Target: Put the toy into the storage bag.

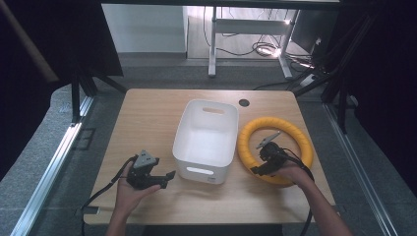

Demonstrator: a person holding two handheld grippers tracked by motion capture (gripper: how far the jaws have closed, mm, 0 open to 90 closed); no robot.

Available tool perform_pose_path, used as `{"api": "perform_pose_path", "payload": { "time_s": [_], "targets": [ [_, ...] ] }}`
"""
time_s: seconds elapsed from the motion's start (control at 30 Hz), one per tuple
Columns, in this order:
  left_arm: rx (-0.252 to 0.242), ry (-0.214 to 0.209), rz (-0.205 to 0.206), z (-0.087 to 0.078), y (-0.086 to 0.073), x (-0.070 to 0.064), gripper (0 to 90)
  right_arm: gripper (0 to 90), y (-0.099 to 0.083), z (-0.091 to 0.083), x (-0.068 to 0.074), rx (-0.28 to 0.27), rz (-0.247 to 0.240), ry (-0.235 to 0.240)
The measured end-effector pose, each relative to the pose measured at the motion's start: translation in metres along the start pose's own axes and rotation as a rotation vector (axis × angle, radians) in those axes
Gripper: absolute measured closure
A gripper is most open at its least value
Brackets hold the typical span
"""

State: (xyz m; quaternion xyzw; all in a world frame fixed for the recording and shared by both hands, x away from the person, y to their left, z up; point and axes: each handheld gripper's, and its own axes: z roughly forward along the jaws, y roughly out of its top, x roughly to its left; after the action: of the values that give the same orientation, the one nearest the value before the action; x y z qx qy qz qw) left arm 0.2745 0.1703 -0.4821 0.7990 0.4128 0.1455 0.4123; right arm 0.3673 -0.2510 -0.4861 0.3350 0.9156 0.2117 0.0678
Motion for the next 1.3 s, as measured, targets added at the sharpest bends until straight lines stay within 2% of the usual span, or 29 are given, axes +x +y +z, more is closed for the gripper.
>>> {"api": "perform_pose_path", "payload": {
  "time_s": [0.23, 0.37, 0.63, 0.77, 0.9, 1.13, 1.3],
  "targets": [
    [0.001, -0.002, -0.003, 0.001, 0.000, 0.000, 21.2, 32.3, 0.000, 0.005, -0.001, 0.047, -0.003, 0.013],
    [0.010, -0.007, 0.000, 0.004, -0.001, -0.001, 21.2, 32.8, 0.002, 0.009, 0.000, 0.089, -0.030, 0.017],
    [0.013, -0.005, 0.003, 0.005, -0.001, -0.001, 21.2, 36.1, 0.004, 0.018, 0.001, 0.143, -0.046, 0.021],
    [0.016, -0.005, 0.005, 0.006, -0.001, -0.001, 21.2, 38.8, 0.004, 0.020, 0.001, 0.156, -0.045, 0.031],
    [0.017, -0.004, 0.006, 0.006, -0.001, -0.001, 21.2, 46.4, 0.008, 0.022, 0.002, 0.181, -0.055, 0.059],
    [0.022, -0.005, 0.005, 0.007, -0.001, -0.001, 21.2, 48.5, 0.011, 0.022, 0.002, 0.203, -0.059, 0.069],
    [0.020, -0.002, 0.004, 0.006, -0.001, -0.001, 21.2, 50.0, 0.012, 0.022, -0.001, 0.206, -0.027, 0.090]
  ]
}}
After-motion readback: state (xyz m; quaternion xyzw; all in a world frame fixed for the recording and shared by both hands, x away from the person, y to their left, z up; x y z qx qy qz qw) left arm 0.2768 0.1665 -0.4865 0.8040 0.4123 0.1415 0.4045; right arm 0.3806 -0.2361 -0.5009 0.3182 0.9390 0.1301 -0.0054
